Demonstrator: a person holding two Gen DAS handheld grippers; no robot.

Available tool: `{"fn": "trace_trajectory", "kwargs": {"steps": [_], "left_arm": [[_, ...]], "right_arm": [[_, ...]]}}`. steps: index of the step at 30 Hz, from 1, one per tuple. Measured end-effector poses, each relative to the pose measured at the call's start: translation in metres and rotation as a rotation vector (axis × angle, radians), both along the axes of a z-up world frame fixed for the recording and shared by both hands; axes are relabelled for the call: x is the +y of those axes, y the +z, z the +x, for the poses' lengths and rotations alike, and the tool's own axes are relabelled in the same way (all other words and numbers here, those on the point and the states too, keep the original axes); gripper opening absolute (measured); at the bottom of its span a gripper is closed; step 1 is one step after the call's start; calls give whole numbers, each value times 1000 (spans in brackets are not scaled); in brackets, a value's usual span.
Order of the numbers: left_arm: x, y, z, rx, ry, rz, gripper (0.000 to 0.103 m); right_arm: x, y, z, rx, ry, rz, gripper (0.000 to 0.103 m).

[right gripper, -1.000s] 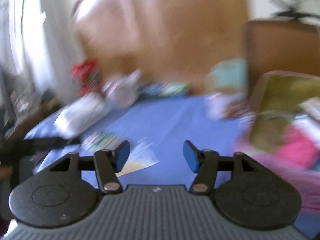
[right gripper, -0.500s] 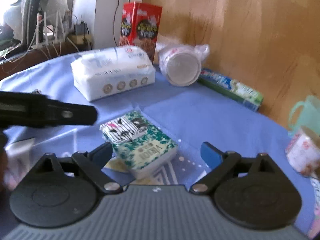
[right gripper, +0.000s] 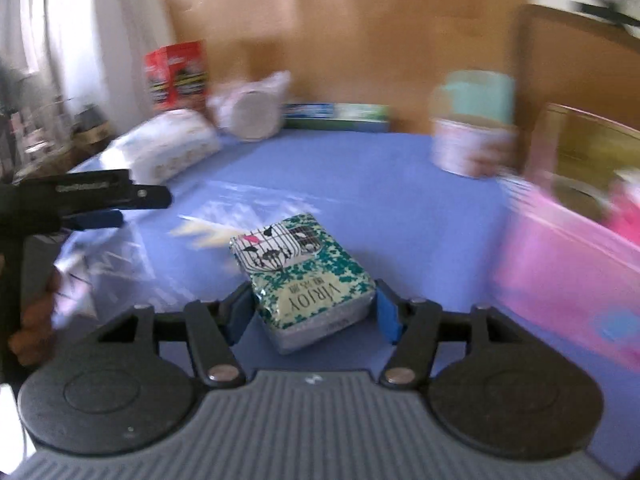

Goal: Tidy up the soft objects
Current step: 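Carry the tissue pack into the pink tin and open the right tool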

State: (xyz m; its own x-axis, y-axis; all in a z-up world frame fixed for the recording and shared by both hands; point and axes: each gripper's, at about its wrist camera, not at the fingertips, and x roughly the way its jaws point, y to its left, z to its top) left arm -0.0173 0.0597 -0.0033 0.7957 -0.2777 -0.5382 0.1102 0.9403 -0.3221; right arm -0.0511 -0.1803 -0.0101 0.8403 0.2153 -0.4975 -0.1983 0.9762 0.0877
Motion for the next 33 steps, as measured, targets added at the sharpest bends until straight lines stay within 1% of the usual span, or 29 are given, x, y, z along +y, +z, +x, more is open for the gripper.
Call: {"fn": "trace_trajectory", "kwargs": {"steps": [1, 2, 3, 4, 5, 6, 7, 8, 9, 10, 11, 13, 17, 20, 23, 24, 25, 26, 27, 28, 29, 30, 31, 32, 33], "left_arm": [[-11, 0, -1, 23, -62, -43, 94], [-25, 0, -1, 52, -137, -89, 93], [-36, 0, 0, 74, -193, -116, 93], [-46, 0, 1, 93, -238, -135, 92], [-54, -1, 2, 111, -278, -155, 92], [-61, -1, 3, 133, -306, -169, 90], [-68, -3, 3, 144, -318, -166, 89], [-75, -2, 1, 138, -319, -138, 86], [-83, -1, 1, 137, -331, -105, 69], [-90, -1, 2, 148, -353, -85, 54], [-93, -1, 2, 163, -373, -88, 52], [-101, 4, 2, 163, -374, -74, 52], [-118, 32, -5, 83, -418, -66, 52], [-145, 54, -4, 17, -469, -44, 52], [-180, 74, 2, -32, -524, -4, 56], [-193, 79, 4, -49, -543, 6, 63], [-207, 84, 8, -76, -563, 19, 74], [-220, 87, 9, -109, -559, 47, 82], [-230, 88, 12, -143, -532, 86, 98], [-241, 88, 13, -182, -491, 134, 100], [-250, 88, 14, -216, -454, 184, 100], [-257, 86, 17, -230, -429, 234, 100], [-260, 84, 17, -222, -407, 257, 100], [-259, 83, 18, -207, -386, 259, 100], [-254, 81, 18, -196, -378, 232, 101]], "right_arm": [[-4, -1, -6, -4, -4, 10, 67], [-8, -2, -12, -12, 0, 17, 72], [-9, -3, -15, -13, 3, 16, 82], [-9, -4, -16, -16, 4, 13, 85], [-9, -5, -16, -16, 4, 13, 85], [-11, -5, -16, -15, 6, 16, 85], [-10, -6, -16, -16, 10, 17, 81], [-9, -7, -17, -23, 21, 10, 63], [-9, -7, -18, -30, 30, -1, 61], [-11, -6, -20, -34, 35, 4, 60], [-12, -6, -22, -39, 41, 22, 58], [-16, -3, -28, -62, 32, 43, 55], [-33, 11, -43, -163, -12, 69, 55], [-48, 26, -52, -246, -76, 89, 55], [-71, 38, -54, -303, -144, 96, 55], [-79, 41, -53, -317, -177, 93, 56], [-88, 44, -49, -323, -217, 87, 56], [-100, 49, -42, -324, -266, 90, 56], [-112, 52, -34, -322, -308, 104, 59], [-123, 54, -25, -320, -345, 122, 62], [-136, 56, -10, -309, -390, 137, 70], [-144, 56, 3, -282, -408, 140, 83], [-151, 56, 13, -254, -423, 144, 84], [-158, 54, 20, -232, -451, 155, 84], [-161, 53, 23, -220, -458, 165, 84]]}}
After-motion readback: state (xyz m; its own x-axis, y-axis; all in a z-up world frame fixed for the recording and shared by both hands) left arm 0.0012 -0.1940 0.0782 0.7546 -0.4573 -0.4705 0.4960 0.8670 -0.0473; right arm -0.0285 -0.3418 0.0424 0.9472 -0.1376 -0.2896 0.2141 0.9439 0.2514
